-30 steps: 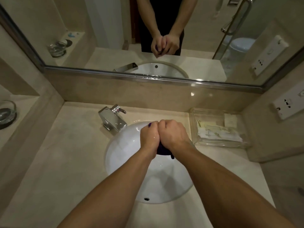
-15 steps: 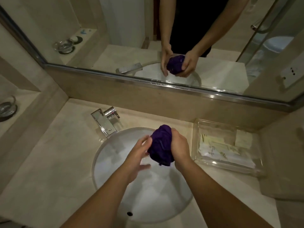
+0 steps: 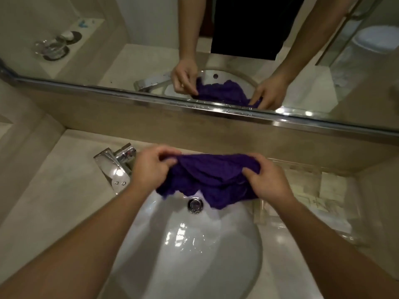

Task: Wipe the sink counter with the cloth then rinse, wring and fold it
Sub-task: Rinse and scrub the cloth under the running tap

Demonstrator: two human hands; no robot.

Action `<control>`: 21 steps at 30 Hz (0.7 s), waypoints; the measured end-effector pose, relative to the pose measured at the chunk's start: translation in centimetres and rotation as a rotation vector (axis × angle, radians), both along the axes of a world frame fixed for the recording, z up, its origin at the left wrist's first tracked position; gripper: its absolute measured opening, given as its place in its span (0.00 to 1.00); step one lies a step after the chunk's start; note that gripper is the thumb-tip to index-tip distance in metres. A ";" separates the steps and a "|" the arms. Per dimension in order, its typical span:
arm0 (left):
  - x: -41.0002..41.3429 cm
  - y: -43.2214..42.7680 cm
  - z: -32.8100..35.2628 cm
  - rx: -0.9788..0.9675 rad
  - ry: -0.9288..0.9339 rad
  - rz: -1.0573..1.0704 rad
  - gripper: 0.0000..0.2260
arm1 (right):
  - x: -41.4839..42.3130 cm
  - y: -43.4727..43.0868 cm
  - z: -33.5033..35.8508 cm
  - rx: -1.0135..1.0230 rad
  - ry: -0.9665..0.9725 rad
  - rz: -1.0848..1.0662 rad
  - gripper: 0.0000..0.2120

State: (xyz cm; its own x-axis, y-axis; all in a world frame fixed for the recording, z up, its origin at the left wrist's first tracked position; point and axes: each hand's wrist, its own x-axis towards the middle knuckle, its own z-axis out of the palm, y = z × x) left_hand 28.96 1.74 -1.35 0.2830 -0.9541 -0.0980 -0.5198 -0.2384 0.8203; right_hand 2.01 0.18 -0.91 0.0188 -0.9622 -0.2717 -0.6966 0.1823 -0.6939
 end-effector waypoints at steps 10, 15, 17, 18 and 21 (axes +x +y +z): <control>0.4 -4.6 -5.6 -0.124 -0.651 -0.270 0.24 | 0.9 -2.2 -2.0 0.029 0.817 0.304 0.23; -0.2 -3.0 -8.7 -0.206 -0.660 -0.390 0.12 | 3.8 -0.5 -5.5 -0.005 0.697 0.325 0.28; -0.8 -3.5 -8.5 -0.311 -0.667 -0.395 0.11 | 4.8 -0.2 -7.7 -0.054 0.560 0.288 0.37; -1.0 -3.7 -8.7 -0.351 -0.672 -0.437 0.07 | 5.2 0.1 -8.8 -0.027 0.539 0.274 0.39; -1.5 -4.2 -9.7 -0.116 -0.661 -0.633 0.23 | 5.4 1.6 -12.0 -0.005 0.545 0.188 0.37</control>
State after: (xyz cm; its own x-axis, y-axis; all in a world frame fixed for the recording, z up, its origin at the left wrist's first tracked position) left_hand 27.48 -2.41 -11.10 -0.3310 -0.9436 0.0032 -0.8965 0.3155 0.3110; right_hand 7.43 1.81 -12.96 0.0484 -0.9572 -0.2854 -0.9740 0.0180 -0.2257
